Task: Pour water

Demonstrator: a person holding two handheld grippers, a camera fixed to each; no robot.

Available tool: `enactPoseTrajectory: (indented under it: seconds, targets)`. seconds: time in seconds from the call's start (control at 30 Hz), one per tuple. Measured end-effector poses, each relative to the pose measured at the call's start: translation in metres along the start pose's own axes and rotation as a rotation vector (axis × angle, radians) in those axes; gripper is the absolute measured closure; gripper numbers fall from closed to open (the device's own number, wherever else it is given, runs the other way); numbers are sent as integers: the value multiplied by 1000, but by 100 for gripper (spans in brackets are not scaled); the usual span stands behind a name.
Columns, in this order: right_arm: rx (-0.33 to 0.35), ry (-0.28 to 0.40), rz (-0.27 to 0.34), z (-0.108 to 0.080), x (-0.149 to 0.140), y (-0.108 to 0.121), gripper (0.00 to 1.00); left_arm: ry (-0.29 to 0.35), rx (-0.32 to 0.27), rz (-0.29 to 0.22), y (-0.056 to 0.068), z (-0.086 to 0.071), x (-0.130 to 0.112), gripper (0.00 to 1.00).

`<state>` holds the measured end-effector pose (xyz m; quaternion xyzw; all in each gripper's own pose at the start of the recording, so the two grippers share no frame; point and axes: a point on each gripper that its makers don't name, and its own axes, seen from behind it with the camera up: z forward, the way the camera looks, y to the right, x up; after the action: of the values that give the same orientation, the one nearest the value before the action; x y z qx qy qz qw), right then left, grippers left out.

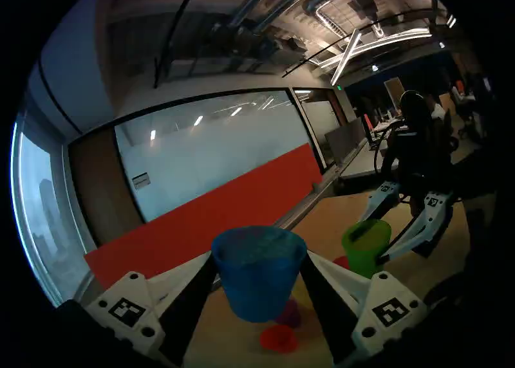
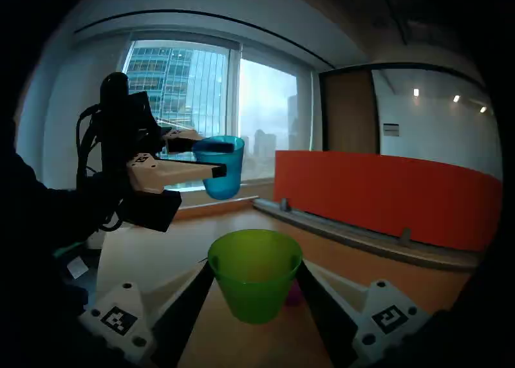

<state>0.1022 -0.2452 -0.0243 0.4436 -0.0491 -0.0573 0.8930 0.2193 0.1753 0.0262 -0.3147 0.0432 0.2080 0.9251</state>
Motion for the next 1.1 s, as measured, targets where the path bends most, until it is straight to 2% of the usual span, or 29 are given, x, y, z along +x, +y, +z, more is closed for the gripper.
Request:
enactPoseTrajectory:
  seconds: [0.27, 0.6, 1.1]
  targets:
    - [27, 3, 7, 10, -3, -9, 9, 5, 10, 77, -3, 3, 14, 14]
    - [58, 0, 4, 19, -4, -21, 9, 8, 8, 190, -1, 6, 31, 14]
    - [86, -3, 5, 27, -7, -31, 9, 13, 2, 332, 5, 11, 58, 14]
